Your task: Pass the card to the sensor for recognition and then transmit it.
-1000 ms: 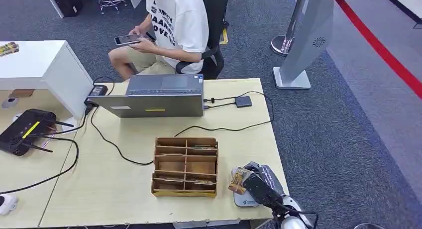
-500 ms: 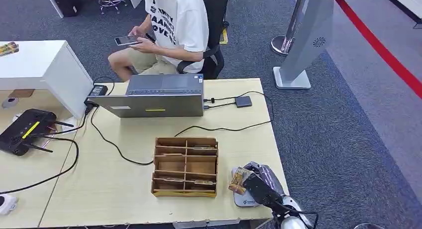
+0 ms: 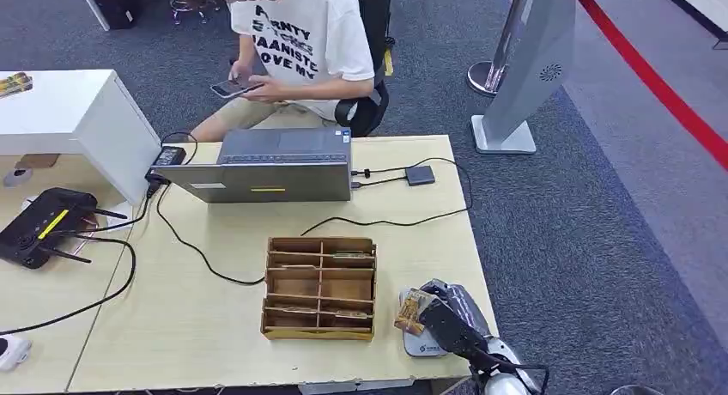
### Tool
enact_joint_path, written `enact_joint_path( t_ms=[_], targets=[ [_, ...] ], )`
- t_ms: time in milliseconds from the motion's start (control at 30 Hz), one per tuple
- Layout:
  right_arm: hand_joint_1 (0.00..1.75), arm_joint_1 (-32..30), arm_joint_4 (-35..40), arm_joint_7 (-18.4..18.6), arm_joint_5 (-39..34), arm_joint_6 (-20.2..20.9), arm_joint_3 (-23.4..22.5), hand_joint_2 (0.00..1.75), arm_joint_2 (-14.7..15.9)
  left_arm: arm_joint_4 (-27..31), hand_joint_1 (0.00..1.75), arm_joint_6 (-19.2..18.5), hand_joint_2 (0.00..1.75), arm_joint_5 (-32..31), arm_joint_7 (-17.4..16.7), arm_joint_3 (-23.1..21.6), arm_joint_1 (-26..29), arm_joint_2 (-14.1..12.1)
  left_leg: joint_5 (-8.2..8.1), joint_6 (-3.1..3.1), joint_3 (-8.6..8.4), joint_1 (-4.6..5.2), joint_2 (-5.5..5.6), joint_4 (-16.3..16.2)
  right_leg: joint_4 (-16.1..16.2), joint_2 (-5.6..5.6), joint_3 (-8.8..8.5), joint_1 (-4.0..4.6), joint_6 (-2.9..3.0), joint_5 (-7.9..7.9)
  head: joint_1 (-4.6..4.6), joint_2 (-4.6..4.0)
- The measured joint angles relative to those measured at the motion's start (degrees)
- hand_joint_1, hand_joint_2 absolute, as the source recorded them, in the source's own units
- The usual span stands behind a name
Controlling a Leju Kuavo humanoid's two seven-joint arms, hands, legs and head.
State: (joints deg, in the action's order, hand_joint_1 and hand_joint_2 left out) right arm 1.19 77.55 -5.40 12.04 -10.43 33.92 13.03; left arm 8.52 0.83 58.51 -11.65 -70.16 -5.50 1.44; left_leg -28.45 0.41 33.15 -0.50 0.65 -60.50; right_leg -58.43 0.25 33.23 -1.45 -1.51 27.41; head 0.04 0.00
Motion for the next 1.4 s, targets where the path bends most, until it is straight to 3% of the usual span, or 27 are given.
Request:
enact_joint_path(
  t_ms=[1400],
  targets=[
    [1.75, 0.0, -0.1, 0.0, -0.2, -0.1, 0.0, 1.75, 0.0, 0.0, 0.00, 0.0, 0.00, 0.1, 0.2, -0.3, 0.0, 0.0, 0.00, 0.00, -0.02, 0.00, 0.00, 0.0, 0.0, 0.00, -0.02, 0.00, 0.00, 0.00, 0.00, 0.00]
  ],
)
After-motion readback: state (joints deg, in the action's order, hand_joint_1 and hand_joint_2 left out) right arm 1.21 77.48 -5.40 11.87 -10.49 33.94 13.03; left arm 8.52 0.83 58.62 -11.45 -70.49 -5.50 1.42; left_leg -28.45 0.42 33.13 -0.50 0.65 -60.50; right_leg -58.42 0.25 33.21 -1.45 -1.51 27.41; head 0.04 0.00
